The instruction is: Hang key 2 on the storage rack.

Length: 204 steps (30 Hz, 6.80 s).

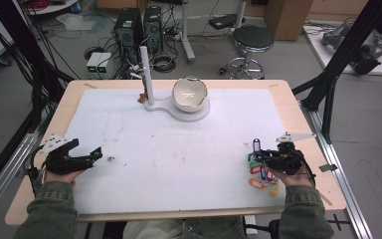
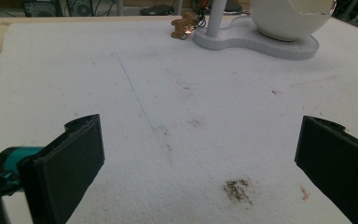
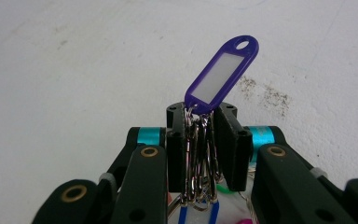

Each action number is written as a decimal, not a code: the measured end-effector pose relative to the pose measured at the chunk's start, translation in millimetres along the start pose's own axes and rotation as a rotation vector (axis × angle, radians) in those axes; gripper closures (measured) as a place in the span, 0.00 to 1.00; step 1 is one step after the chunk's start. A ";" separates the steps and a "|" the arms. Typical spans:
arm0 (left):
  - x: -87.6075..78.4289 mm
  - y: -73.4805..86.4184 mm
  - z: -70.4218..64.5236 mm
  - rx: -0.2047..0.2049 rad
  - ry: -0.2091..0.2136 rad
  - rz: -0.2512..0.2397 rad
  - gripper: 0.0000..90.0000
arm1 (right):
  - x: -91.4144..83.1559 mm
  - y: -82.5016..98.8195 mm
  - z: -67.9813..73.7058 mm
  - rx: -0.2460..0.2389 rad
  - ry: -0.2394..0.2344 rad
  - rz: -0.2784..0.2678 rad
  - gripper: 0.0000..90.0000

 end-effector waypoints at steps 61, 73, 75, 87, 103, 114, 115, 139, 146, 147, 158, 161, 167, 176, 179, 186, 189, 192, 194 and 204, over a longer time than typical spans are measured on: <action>1.4 -3.2 -3.1 -0.002 0.001 -0.020 0.02 | -4.6 -141.3 45.8 0.042 -0.098 -0.248 0.85; 0.3 -2.8 -2.6 -0.003 -0.002 -0.020 0.02 | 10.9 -169.2 66.7 0.014 -0.131 -0.237 0.85; 0.4 -3.1 -2.3 -0.004 -0.002 -0.021 0.02 | 13.0 -173.6 70.4 0.005 -0.150 -0.241 0.85; 0.9 -3.5 -2.3 -0.005 0.000 -0.024 0.02 | 32.6 -190.5 79.2 -0.004 -0.172 -0.243 0.85; 0.6 -3.9 -2.0 -0.008 0.001 -0.027 0.02 | 52.6 -222.6 95.9 -0.008 -0.203 -0.252 0.85; 0.9 -4.2 -2.1 -0.011 0.005 -0.030 0.02 | 60.4 -245.4 99.9 0.006 -0.204 -0.265 0.85; 0.9 -4.2 -2.1 -0.012 0.006 -0.030 0.02 | 61.7 -247.8 100.2 0.007 -0.199 -0.266 0.85; 2.3 -5.1 -2.7 -0.017 0.017 -0.038 0.02 | 107.8 -296.2 131.7 0.012 -0.258 -0.247 0.85; 3.1 -5.5 -3.0 -0.014 0.021 -0.038 0.02 | 117.8 -317.4 144.3 0.003 -0.271 -0.255 0.85; 3.4 -5.5 -3.3 -0.014 0.023 -0.038 0.02 | 118.8 -320.8 146.0 -0.003 -0.275 -0.257 0.85; 5.9 -5.8 -5.7 -0.002 0.032 -0.033 0.02 | 135.3 -348.8 149.4 -0.010 -0.264 -0.271 0.85; 6.9 -6.3 -6.1 -0.002 0.036 -0.035 0.02 | 144.4 -354.1 149.6 -0.011 -0.244 -0.260 0.85; 8.3 -5.9 -8.3 0.008 0.043 -0.029 0.02 | 159.2 -363.6 156.0 -0.018 -0.229 -0.244 0.85; 9.1 -6.5 -8.3 0.003 0.048 -0.035 0.02 | 174.8 -378.9 158.2 -0.018 -0.196 -0.239 0.85; 9.6 -6.8 -8.5 0.000 0.051 -0.036 0.02 | 182.1 -380.7 155.8 -0.017 -0.170 -0.230 0.85; 10.2 -6.5 -8.4 0.002 0.051 -0.032 0.02 | 200.2 -385.7 159.1 -0.017 -0.161 -0.222 0.85; 10.1 -6.8 -8.3 0.000 0.053 -0.035 0.02 | 210.0 -385.7 161.2 -0.024 -0.159 -0.209 0.85; 10.1 -6.9 -7.9 -0.003 0.051 -0.037 0.02 | 219.6 -385.5 160.5 -0.022 -0.153 -0.203 0.85; 10.2 -6.9 -7.6 -0.004 0.053 -0.037 0.02 | 224.5 -384.4 159.9 -0.022 -0.150 -0.196 0.85; 11.0 -6.7 -8.1 0.005 0.059 -0.036 0.02 | 244.7 -375.5 150.4 0.003 -0.135 -0.186 0.85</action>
Point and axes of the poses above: each handheld gripper's, and its own axes: x roughly forward along the jaws, y roughly out of its underside, z roughly to its left, the point moved 8 cm from there along x, roughly forward along the jaws, and after that the axes turned 10 degrees about -y, right-handed, at the moved point
